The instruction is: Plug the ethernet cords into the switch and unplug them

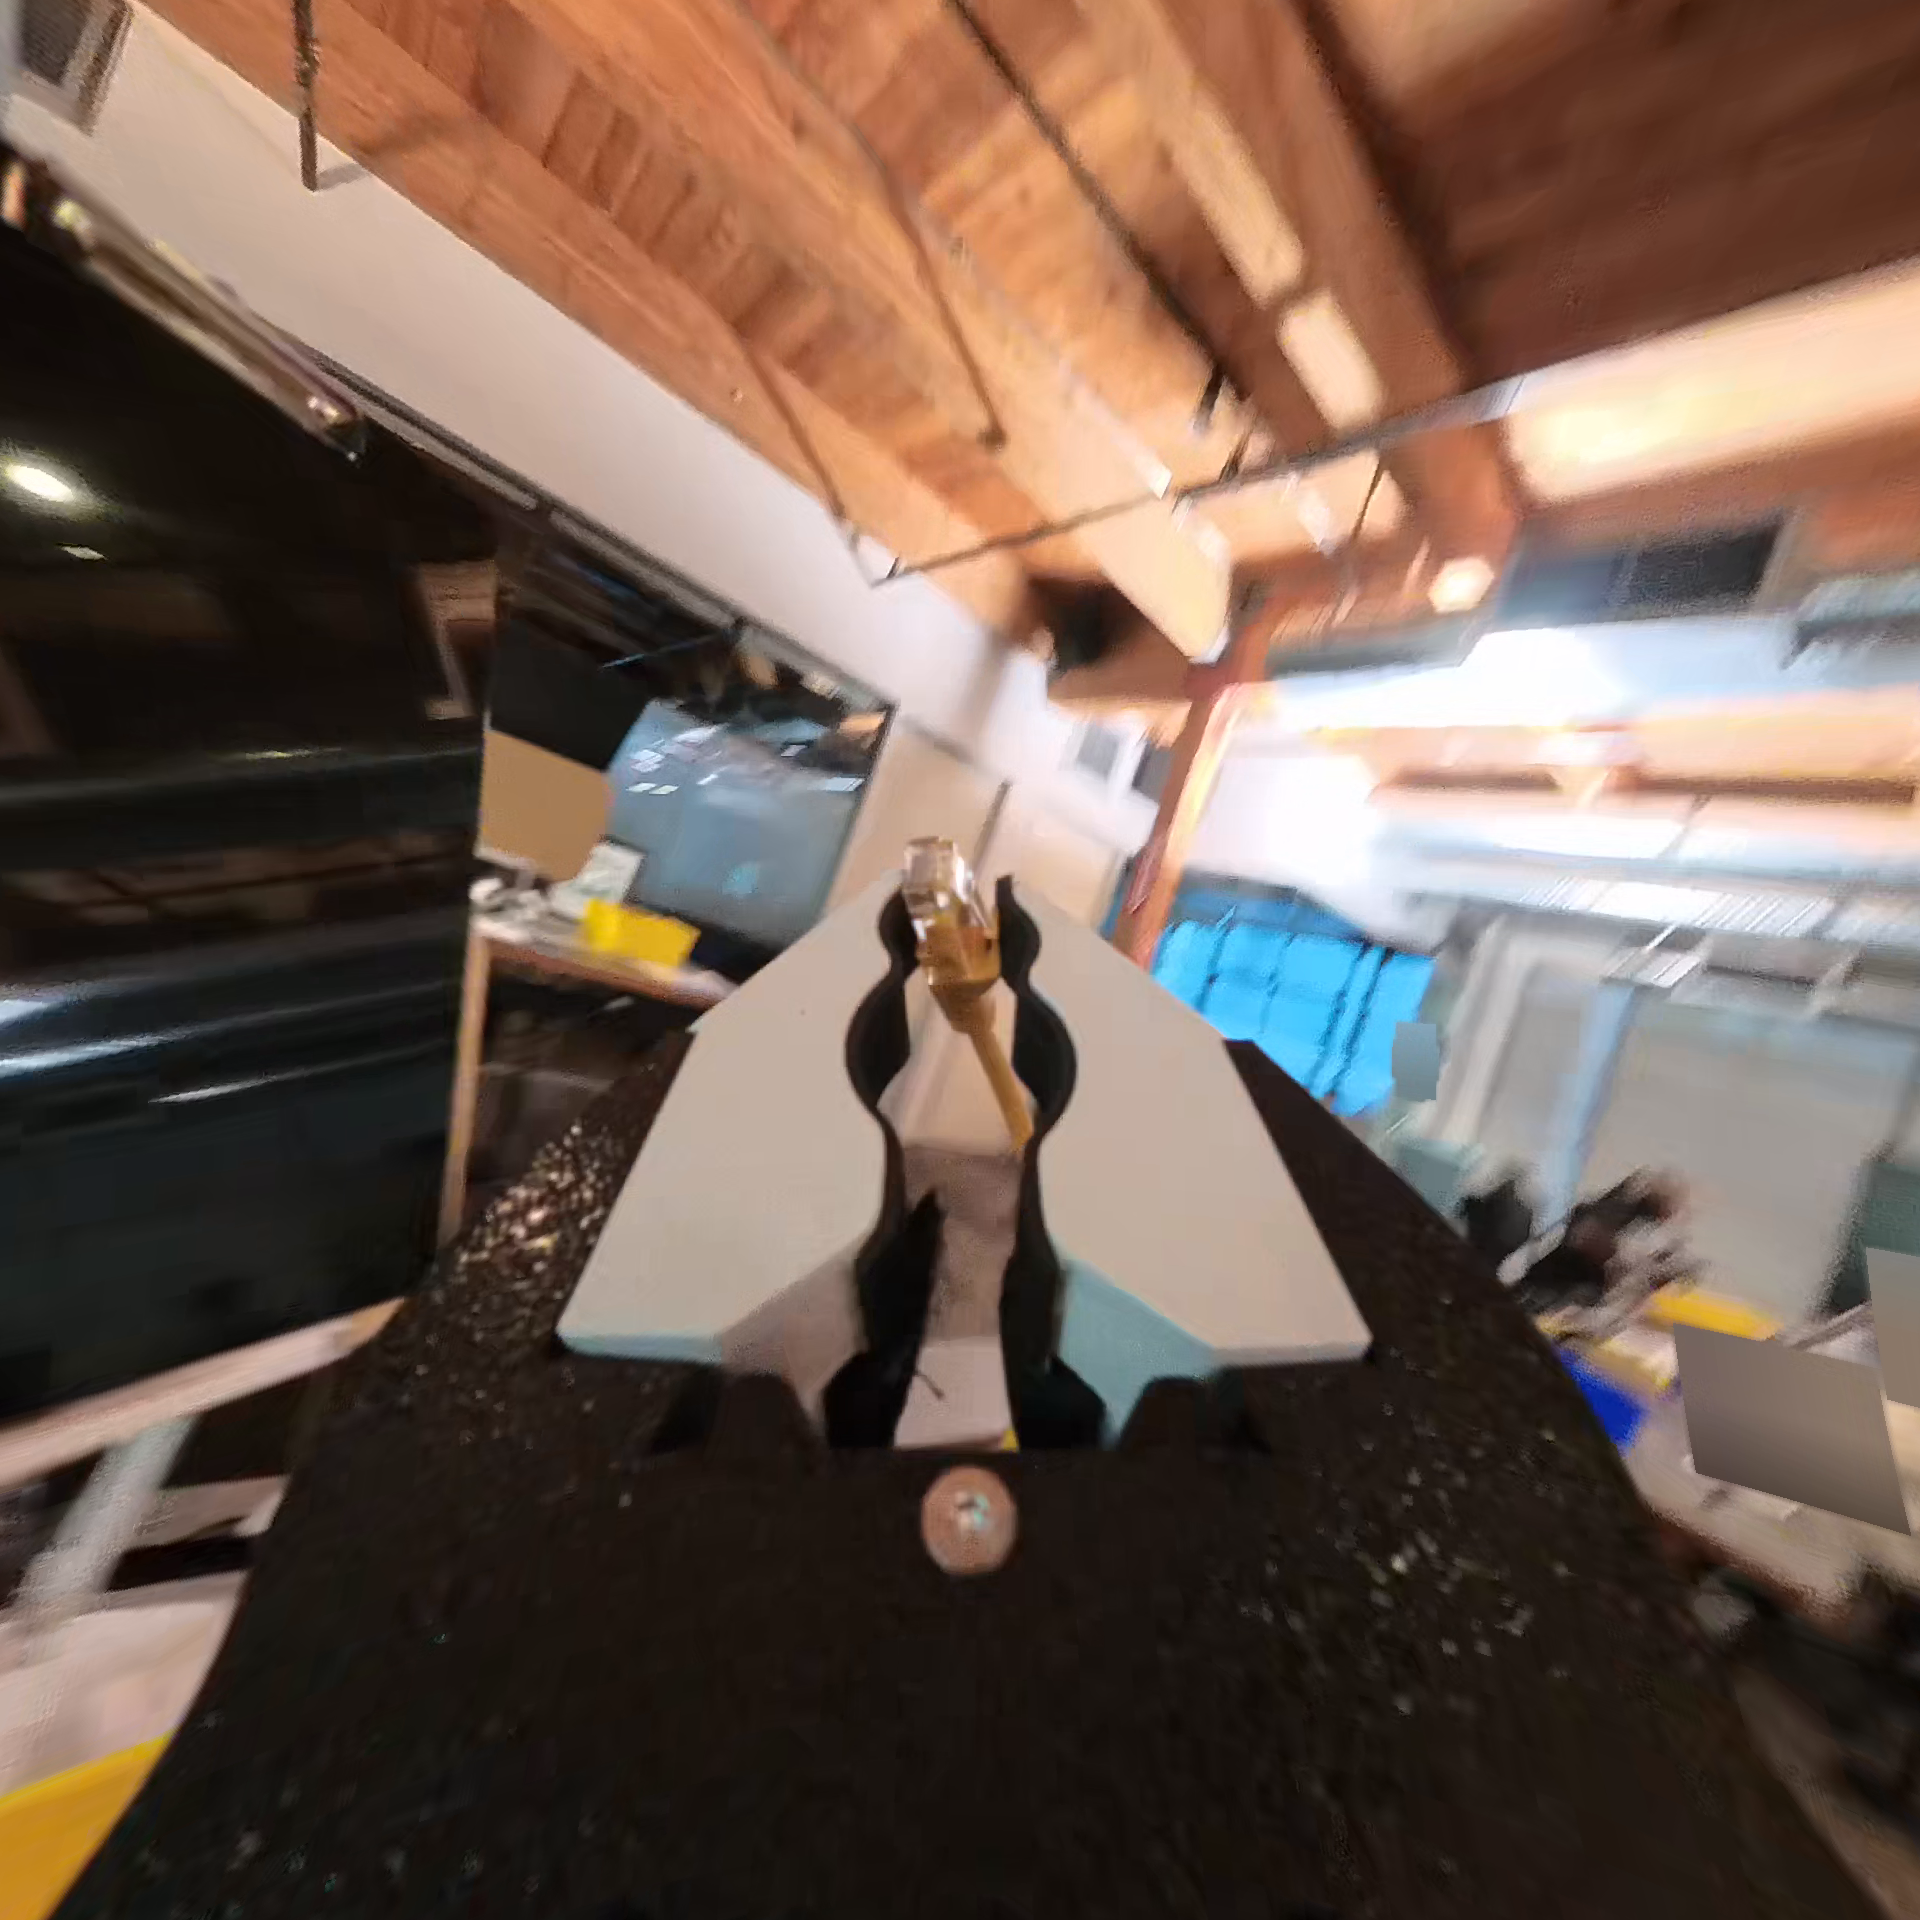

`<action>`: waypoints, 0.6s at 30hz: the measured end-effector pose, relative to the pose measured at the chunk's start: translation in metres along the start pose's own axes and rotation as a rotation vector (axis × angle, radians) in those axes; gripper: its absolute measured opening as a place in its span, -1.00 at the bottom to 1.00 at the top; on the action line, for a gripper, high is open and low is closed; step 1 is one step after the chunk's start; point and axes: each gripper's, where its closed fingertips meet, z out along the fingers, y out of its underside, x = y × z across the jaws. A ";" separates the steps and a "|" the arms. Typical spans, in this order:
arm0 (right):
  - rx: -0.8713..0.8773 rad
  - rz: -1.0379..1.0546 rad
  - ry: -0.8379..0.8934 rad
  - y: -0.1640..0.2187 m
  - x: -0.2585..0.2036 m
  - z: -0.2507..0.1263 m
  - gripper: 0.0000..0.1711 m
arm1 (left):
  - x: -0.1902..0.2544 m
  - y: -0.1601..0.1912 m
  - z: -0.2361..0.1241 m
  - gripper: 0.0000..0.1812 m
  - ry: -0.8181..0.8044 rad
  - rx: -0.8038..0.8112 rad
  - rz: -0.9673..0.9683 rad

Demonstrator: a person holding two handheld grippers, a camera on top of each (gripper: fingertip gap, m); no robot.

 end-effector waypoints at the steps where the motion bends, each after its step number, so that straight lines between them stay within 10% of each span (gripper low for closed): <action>1: 0.001 -0.001 -0.001 0.000 0.000 0.000 -0.94 | -0.007 -0.005 -0.009 -0.87 0.036 0.066 -0.107; 10: -0.004 -0.012 -0.003 0.000 -0.001 0.001 -0.94 | -0.069 0.030 -0.063 -0.88 0.048 0.304 -0.583; 18: -0.011 -0.030 -0.008 0.001 -0.004 0.001 -0.94 | 0.039 0.122 -0.052 -0.88 0.420 -0.317 -0.767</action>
